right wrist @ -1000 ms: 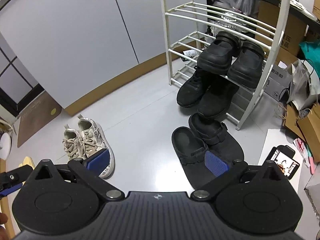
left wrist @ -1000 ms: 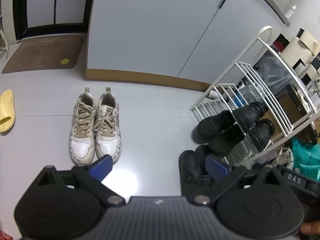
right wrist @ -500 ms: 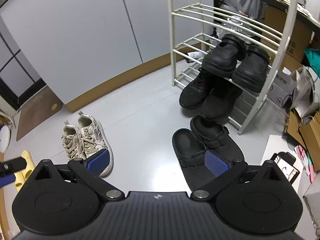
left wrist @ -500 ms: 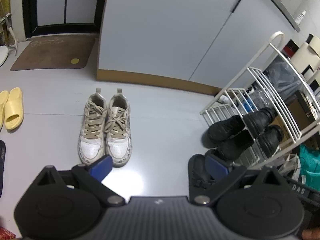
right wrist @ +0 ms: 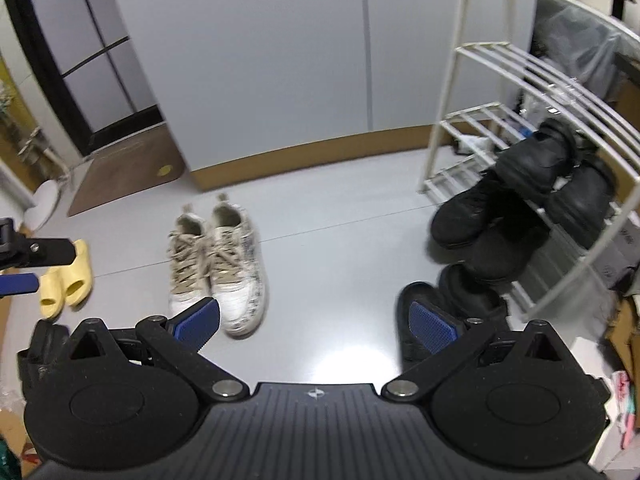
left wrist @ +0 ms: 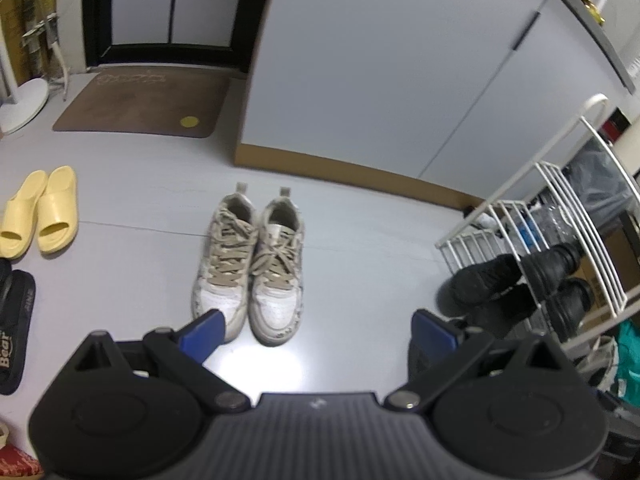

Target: Organize scattered shoes

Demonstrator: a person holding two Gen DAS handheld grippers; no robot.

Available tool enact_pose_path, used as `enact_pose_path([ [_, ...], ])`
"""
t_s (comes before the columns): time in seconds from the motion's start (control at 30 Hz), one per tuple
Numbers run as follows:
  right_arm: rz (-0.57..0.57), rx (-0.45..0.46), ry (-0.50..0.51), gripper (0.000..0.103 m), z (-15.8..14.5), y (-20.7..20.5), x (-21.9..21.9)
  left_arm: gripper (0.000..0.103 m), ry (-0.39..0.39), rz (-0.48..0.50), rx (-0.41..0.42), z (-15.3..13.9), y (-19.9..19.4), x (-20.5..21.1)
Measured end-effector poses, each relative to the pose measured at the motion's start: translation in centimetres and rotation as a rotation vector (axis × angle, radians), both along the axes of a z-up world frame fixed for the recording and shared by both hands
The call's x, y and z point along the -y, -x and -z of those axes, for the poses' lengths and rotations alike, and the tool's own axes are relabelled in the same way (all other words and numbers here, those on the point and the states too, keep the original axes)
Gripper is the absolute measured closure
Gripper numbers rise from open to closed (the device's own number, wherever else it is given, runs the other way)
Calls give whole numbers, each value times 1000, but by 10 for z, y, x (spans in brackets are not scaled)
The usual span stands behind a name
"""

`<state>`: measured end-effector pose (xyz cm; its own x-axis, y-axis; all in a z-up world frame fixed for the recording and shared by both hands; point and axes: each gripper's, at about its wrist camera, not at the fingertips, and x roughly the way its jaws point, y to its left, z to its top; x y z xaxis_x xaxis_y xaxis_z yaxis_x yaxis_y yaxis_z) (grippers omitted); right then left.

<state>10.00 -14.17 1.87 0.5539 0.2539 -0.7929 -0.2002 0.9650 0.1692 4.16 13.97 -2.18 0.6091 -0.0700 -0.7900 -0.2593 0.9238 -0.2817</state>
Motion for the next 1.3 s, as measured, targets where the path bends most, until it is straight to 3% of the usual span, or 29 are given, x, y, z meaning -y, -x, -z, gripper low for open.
enact_pose_path([
  [0.1,-30,2,-38,13,-1,-2,-6,2,-3,-8,-2,2,-1,-8],
  [0.23,-38,12,-47,18,0,-2,-12,2,13,-12,-5,1,-3,-15],
  [0.57,-29,42,-59,18,1,-4,-26,2,3,6,10,-4,-3,-10],
  [0.7,11,17,-127,18,3,-10,-28,2,7,-15,16,-5,-1,-15],
  [0.93,21,33,-140,18,4,-17,-47,2,13,-28,23,-7,-1,-19],
  [1.1,31,75,-105,18,2,-23,-55,2,-25,-12,24,-7,-3,-19],
  [1.3,57,60,-106,17,24,-31,-55,2,-57,-7,-4,2,-3,-28],
])
